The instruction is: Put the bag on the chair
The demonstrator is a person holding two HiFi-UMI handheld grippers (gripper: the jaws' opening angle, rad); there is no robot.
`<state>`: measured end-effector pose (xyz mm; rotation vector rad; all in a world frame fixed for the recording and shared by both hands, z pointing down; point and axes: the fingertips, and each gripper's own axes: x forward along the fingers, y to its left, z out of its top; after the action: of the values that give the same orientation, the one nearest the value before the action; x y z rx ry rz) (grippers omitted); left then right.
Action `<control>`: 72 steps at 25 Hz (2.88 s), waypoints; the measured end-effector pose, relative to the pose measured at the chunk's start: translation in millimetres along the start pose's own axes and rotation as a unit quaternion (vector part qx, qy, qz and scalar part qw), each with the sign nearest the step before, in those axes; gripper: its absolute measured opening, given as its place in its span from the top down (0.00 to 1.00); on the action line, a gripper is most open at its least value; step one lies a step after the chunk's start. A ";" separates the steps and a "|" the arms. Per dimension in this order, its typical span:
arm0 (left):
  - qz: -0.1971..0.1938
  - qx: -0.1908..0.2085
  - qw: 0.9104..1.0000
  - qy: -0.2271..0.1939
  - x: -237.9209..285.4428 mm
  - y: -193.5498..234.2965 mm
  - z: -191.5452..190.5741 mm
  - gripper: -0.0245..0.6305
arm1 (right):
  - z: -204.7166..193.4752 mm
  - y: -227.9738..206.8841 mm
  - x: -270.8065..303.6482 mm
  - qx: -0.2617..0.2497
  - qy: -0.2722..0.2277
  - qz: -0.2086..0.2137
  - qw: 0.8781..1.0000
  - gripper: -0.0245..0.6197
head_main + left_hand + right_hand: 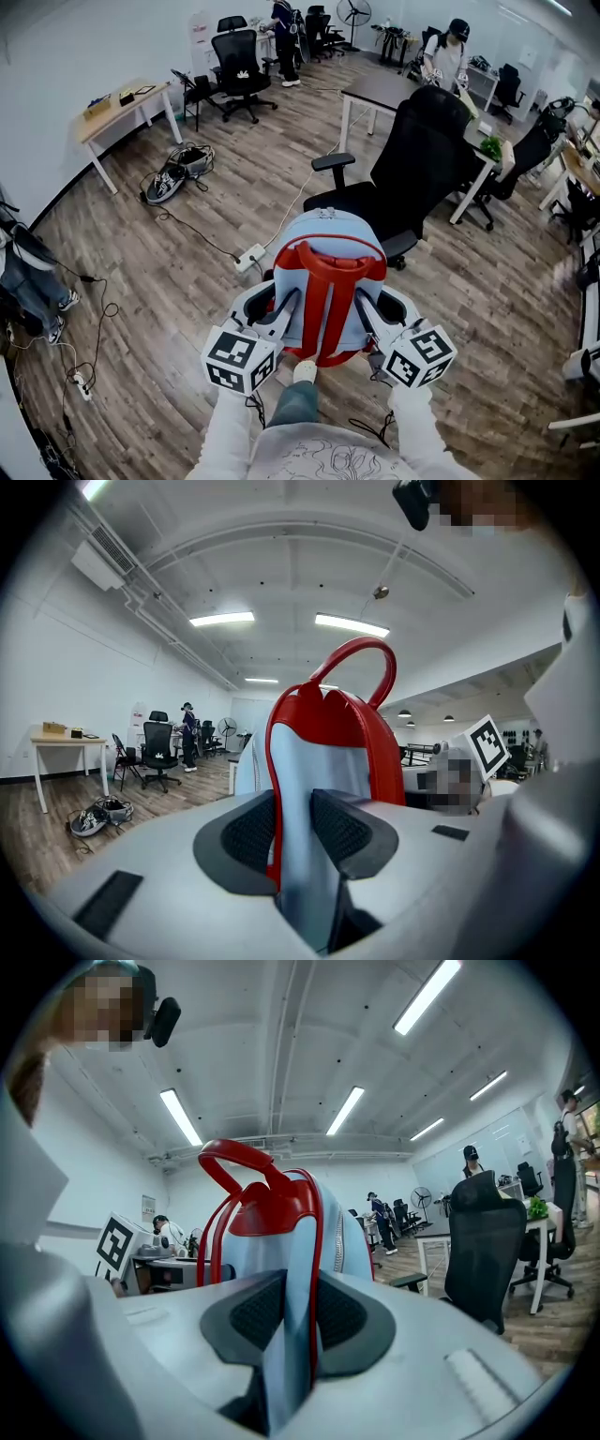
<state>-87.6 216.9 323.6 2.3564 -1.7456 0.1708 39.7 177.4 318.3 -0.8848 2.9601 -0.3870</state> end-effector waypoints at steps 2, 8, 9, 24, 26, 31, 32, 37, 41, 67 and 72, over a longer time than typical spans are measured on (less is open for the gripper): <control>-0.008 0.002 1.000 -0.001 22.2 16.7 10.1 0.77 | 8.2 -15.4 21.9 -0.001 -0.002 -0.007 1.000 0.82; -0.026 0.002 1.000 -0.003 86.0 67.7 32.9 0.78 | 26.8 -60.1 87.9 -0.003 -0.006 -0.025 1.000 0.82; -0.031 0.000 1.000 -0.003 95.5 75.2 35.6 0.78 | 28.9 -66.6 97.1 -0.005 -0.007 -0.028 1.000 0.82; -0.073 -0.004 0.997 0.030 205.2 121.2 43.8 0.78 | 31.5 -153.8 165.2 0.005 0.017 -0.053 0.998 0.82; -0.071 -0.004 0.997 0.035 220.8 124.5 42.7 0.78 | 30.0 -168.3 172.6 0.010 0.019 -0.051 0.998 0.82; -0.068 0.000 0.997 0.044 272.9 142.3 44.3 0.78 | 29.5 -213.7 203.8 0.020 0.023 -0.045 0.999 0.82; -0.068 0.000 0.997 0.045 284.5 146.3 45.3 0.78 | 30.3 -223.6 210.8 0.020 0.023 -0.044 0.999 0.82; -0.063 0.000 0.997 0.046 349.4 158.2 57.3 0.78 | 42.5 -283.2 241.7 0.022 0.024 -0.042 0.999 0.82; -0.060 -0.003 0.997 0.048 400.6 164.4 61.7 0.78 | 48.8 -331.2 262.7 0.021 0.032 -0.039 0.999 0.82; -0.105 -0.012 0.983 0.151 593.9 207.2 -6.3 0.78 | -20.1 -498.9 338.3 0.055 0.107 -0.095 0.988 0.82; -0.128 -0.012 0.976 0.178 626.3 214.4 -30.5 0.78 | -44.7 -522.9 346.2 0.069 0.125 -0.125 0.982 0.81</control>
<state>-107.1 -419.7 506.8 2.3284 -1.2633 0.4931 25.8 -422.9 504.6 -1.2806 2.9956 -0.7552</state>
